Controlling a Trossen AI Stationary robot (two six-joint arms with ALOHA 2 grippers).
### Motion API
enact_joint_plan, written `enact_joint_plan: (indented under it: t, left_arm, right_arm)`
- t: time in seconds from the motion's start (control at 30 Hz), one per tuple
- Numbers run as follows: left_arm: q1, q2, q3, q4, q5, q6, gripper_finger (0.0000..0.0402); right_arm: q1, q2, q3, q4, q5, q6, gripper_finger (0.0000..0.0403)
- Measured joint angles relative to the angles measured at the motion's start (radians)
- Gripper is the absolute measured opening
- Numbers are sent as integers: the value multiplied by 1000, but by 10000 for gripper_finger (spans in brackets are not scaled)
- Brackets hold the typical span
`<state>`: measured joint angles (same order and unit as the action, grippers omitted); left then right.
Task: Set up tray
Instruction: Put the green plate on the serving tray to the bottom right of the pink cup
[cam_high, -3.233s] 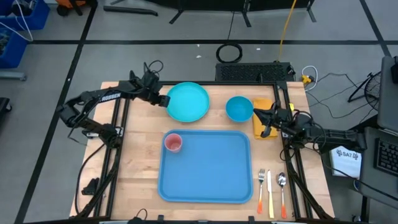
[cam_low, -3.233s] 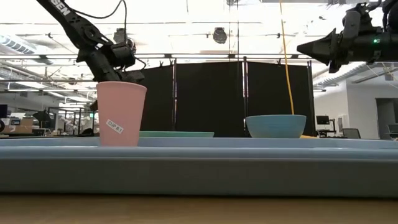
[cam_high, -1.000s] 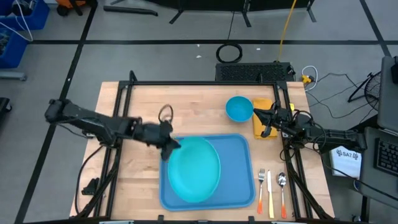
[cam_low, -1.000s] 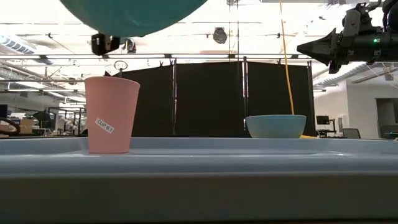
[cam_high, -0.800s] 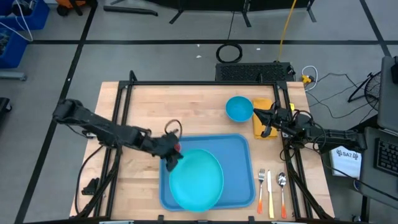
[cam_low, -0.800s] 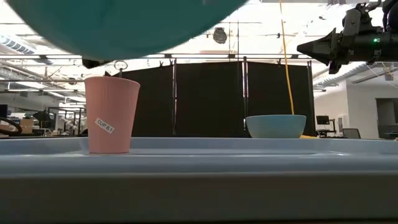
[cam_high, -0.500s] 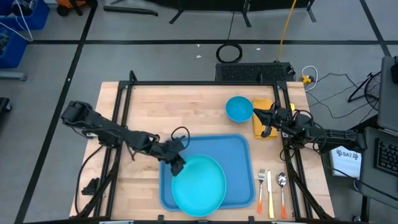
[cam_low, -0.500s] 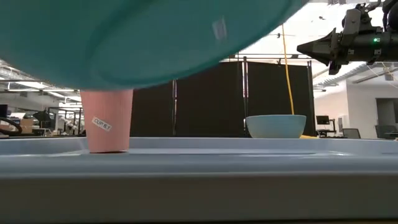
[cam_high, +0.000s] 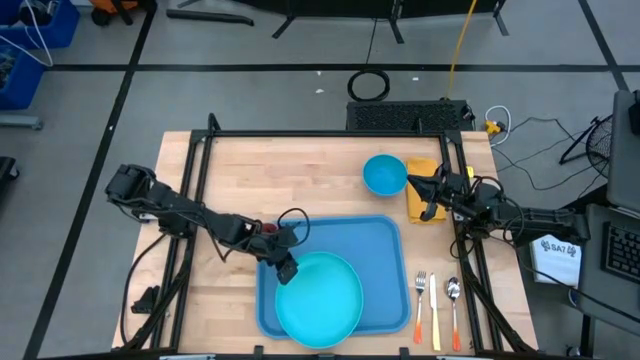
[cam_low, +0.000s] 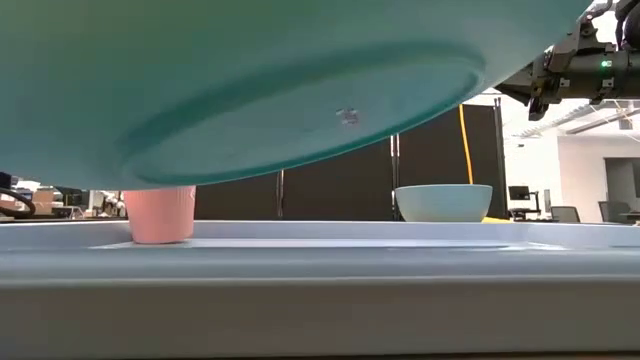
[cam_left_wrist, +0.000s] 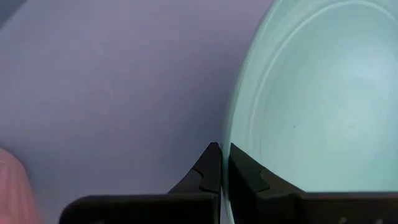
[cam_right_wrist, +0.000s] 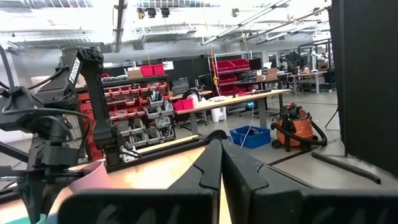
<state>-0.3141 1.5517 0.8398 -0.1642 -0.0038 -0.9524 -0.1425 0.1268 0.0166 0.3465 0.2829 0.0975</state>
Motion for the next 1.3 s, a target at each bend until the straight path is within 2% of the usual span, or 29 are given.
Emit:
enact_joint_plan:
  t: [0.47,0.57,0.8,1.0,1.13,1.3]
  left_arm:
    - [58,0,5,50,83,30,7]
    - [59,0,43,-7,81,68,7]
    - [58,0,192,-256,-7,160,7]
    - [68,0,245,-262,-24,220,7]
    - [83,5,245,-268,-74,245,7]
    - [107,109,263,-266,-36,308,7]
  right_arm:
    - [0,0,0,0,0,-2,2]
    - [0,0,0,0,0,-3,2]
    - [0,0,0,0,0,-4,2]
    - [0,0,0,-1,0,-4,2]
    - [0,0,0,-1,0,-4,2]
    - [0,0,0,0,-1,-3,2]
